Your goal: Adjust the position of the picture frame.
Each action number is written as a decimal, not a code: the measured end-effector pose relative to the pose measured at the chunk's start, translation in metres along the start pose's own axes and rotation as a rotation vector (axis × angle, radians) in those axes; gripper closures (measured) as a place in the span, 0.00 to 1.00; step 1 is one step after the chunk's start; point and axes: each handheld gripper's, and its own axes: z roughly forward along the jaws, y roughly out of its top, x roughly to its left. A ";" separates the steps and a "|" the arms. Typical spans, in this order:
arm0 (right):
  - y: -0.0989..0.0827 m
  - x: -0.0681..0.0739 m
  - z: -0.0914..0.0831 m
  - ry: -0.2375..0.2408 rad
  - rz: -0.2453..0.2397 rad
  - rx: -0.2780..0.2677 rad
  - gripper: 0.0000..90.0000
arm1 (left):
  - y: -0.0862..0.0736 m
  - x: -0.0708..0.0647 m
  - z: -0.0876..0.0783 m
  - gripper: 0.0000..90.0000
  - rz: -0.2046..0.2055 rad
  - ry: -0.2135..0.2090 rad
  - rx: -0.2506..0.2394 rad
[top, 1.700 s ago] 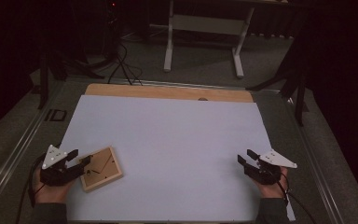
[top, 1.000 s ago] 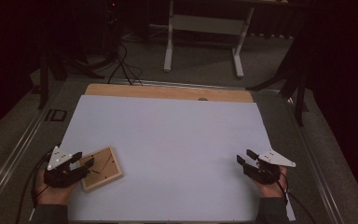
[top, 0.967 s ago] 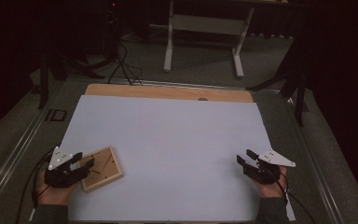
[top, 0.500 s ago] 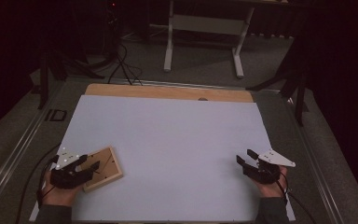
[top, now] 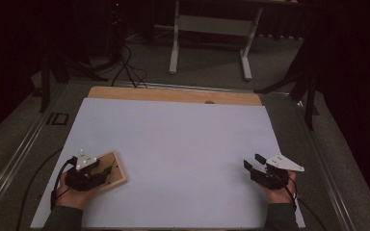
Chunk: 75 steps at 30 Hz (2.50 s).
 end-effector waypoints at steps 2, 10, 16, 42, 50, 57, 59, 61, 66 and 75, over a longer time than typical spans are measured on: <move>0.000 0.000 0.000 0.000 0.001 0.000 0.48 | 0.001 -0.001 0.001 0.53 0.008 0.005 0.001; 0.000 0.001 0.001 0.000 -0.003 0.002 0.48 | 0.005 0.000 0.003 0.58 -0.007 0.017 0.021; 0.001 0.002 0.002 0.000 -0.004 0.004 0.49 | 0.011 0.002 0.009 0.58 0.001 -0.003 0.021; 0.003 0.003 0.004 -0.010 -0.002 -0.009 0.49 | 0.040 -0.028 0.042 0.59 0.094 -0.060 -0.019; 0.003 0.003 0.003 -0.014 0.000 -0.015 0.49 | 0.051 -0.052 0.054 0.59 0.133 -0.113 -0.035; 0.003 0.001 0.000 -0.032 0.010 -0.034 0.48 | 0.058 -0.079 0.062 0.59 0.158 -0.161 -0.060; 0.003 0.000 0.000 -0.037 0.015 -0.037 0.48 | 0.059 -0.085 0.063 0.59 0.162 -0.167 -0.064; 0.003 -0.001 -0.001 -0.039 0.014 -0.039 0.47 | 0.060 -0.087 0.063 0.58 0.155 -0.164 -0.060; 0.003 -0.002 -0.002 -0.039 0.017 -0.044 0.47 | 0.064 -0.074 0.046 0.53 0.030 -0.190 -0.119; 0.003 -0.002 -0.003 -0.037 0.015 -0.045 0.47 | 0.058 -0.080 0.020 0.67 0.062 -0.261 -0.130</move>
